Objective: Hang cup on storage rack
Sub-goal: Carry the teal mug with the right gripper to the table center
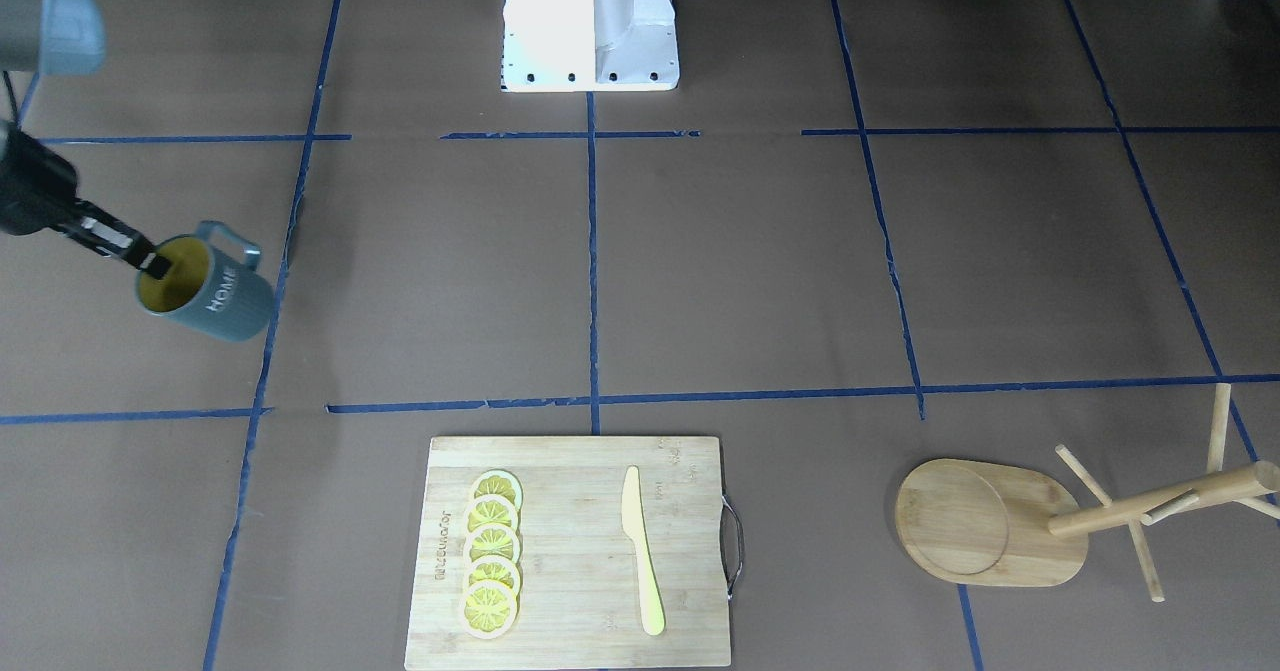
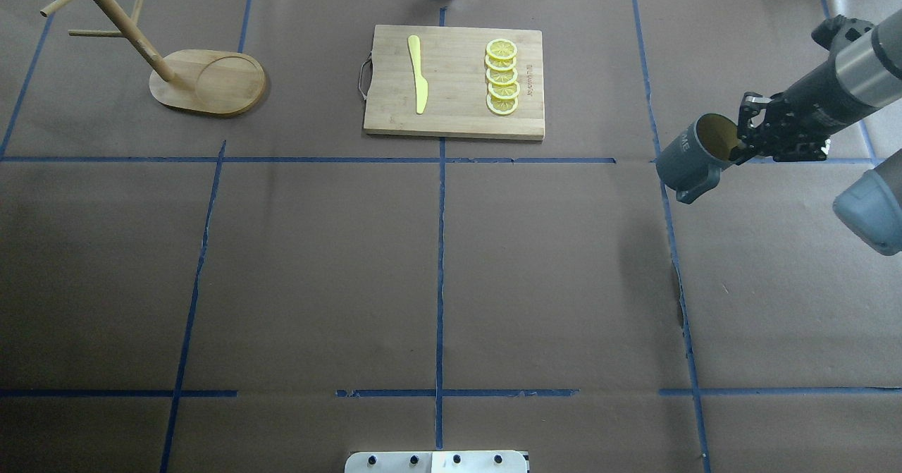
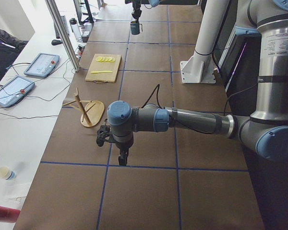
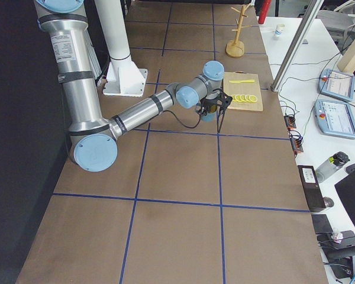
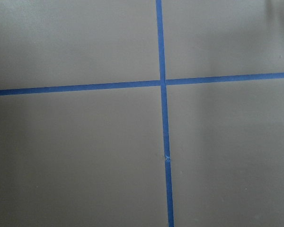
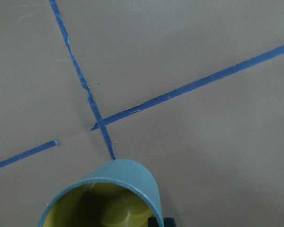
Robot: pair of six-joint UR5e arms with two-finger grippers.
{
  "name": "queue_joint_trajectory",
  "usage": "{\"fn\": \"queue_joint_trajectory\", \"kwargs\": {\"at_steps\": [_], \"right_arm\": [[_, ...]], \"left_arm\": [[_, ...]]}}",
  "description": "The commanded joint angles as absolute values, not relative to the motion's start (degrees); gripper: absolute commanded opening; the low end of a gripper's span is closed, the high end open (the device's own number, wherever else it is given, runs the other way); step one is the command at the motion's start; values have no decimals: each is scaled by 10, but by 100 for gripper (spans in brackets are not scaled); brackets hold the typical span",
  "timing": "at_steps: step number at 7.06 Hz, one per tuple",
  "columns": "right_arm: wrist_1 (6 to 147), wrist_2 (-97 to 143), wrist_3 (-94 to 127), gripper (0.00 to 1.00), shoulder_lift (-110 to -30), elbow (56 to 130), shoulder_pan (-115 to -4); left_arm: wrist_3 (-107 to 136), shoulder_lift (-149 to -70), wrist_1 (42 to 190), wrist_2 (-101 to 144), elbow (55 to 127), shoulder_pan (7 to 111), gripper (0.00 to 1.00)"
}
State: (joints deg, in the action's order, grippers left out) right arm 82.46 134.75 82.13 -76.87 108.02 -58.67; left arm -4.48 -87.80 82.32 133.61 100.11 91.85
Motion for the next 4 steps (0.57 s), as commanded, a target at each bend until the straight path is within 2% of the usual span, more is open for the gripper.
{"fn": "queue_joint_trajectory", "kwargs": {"at_steps": [1, 4], "right_arm": [[844, 1248, 1076, 0, -672, 1084, -459], [991, 1081, 1222, 0, -539, 1077, -315]], "left_arm": [[-44, -878, 823, 1337, 1001, 918, 100], [-44, -877, 823, 1337, 1001, 918, 100]]}}
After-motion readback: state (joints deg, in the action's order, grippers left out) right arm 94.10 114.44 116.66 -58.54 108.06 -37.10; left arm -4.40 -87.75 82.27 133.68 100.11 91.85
